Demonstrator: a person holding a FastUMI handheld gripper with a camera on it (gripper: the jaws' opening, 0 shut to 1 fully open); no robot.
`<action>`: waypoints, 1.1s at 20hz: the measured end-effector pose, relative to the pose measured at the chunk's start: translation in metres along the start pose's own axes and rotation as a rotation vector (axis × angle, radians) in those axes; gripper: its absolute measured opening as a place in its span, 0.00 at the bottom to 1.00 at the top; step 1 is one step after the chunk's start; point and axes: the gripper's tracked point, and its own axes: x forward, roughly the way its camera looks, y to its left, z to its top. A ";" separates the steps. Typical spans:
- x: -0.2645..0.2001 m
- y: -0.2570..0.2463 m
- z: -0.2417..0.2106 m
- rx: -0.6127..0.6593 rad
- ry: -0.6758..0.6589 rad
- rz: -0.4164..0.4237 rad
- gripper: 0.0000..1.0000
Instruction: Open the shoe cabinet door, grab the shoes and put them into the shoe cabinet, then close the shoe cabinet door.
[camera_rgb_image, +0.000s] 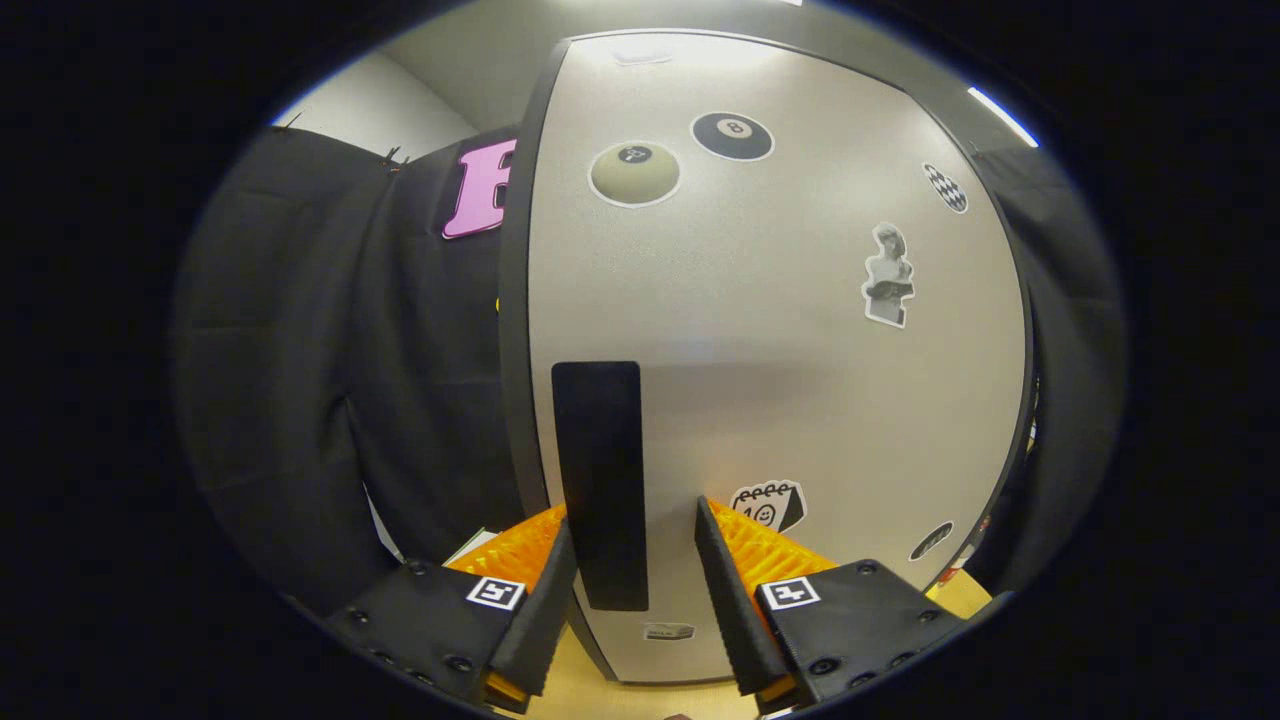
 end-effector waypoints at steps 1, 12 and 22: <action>0.000 0.006 -0.002 0.012 0.018 0.010 0.61; -0.019 0.006 -0.006 -0.052 0.072 0.082 0.12; -0.075 -0.012 -0.010 -0.055 0.061 0.192 0.12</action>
